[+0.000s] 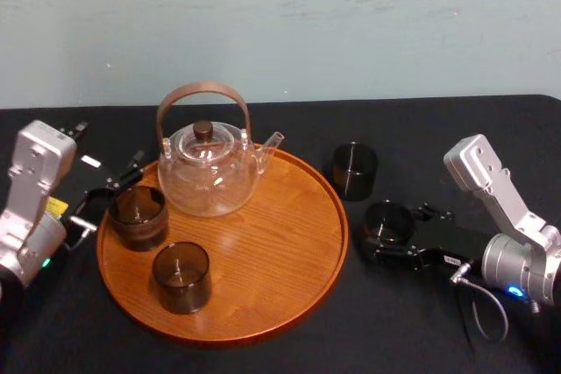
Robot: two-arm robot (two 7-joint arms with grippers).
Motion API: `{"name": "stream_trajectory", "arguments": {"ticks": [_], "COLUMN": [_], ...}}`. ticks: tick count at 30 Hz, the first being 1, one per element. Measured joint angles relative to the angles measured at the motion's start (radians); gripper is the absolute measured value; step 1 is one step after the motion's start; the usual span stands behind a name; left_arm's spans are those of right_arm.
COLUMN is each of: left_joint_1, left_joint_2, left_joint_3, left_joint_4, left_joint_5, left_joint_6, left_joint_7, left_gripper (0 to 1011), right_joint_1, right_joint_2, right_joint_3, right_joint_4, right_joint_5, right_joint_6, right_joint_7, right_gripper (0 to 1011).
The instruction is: Pick up the glass from the table and place it on the tray.
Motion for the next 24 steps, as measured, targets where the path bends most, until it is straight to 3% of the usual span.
{"name": "stream_trajectory", "arguments": {"ticks": [24], "left_joint_1": [0.0], "left_joint_2": [0.0], "left_joint_3": [0.0], "left_joint_4": [0.0], "left_joint_5": [0.0], "left_joint_6": [0.0], "left_joint_7": [0.0], "left_gripper": [1001], "right_joint_1": [-0.008], "right_joint_2": [0.007], "right_joint_3": [0.007], "right_joint_4": [-0.007], "right_joint_5": [0.003], "right_joint_6": [-0.013], "right_joint_7": [0.002], "right_gripper": [899]}}
